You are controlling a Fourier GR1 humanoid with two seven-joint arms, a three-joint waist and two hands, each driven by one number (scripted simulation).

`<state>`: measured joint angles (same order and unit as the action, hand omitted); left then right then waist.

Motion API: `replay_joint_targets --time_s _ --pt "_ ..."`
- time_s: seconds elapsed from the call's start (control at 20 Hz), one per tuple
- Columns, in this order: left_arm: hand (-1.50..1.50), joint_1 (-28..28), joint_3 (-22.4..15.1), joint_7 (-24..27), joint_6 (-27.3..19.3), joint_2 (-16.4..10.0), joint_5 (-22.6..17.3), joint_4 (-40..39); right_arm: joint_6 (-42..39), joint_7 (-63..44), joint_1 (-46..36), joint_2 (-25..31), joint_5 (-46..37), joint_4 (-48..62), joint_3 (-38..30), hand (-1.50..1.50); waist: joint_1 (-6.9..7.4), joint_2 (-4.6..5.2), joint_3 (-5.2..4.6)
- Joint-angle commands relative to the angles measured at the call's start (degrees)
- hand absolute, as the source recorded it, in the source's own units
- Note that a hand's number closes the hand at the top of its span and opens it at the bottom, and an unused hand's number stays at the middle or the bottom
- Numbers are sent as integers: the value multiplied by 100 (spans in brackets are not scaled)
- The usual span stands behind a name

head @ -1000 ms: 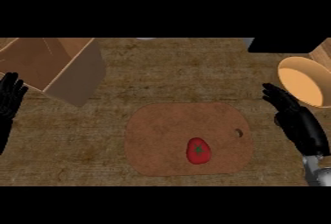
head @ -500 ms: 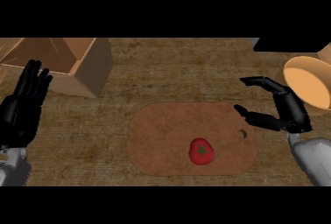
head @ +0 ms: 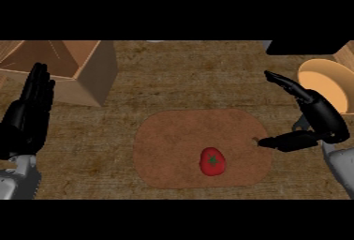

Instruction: Pick the tomato from the cutting board and place it in the pot

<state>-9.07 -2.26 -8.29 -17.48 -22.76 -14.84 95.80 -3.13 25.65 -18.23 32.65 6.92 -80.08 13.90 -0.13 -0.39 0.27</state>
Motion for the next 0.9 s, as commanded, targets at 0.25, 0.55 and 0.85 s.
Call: replay_joint_targets --time_s 0.25,0.55,0.85 --pt "0 -163 22 -380 55 -7 -49 -155 -1179 -2303 -580 872 -822 -1265 1227 -150 -21 -6 -50" --pt "0 -25 59 -164 212 28 -10 -251 -1793 -3978 -1051 633 -1065 -1966 1877 -150 48 17 -42" --pt "0 -160 102 -370 164 159 164 -172 -2024 -4981 -830 -44 -1298 -2294 2001 -150 15 32 -30"
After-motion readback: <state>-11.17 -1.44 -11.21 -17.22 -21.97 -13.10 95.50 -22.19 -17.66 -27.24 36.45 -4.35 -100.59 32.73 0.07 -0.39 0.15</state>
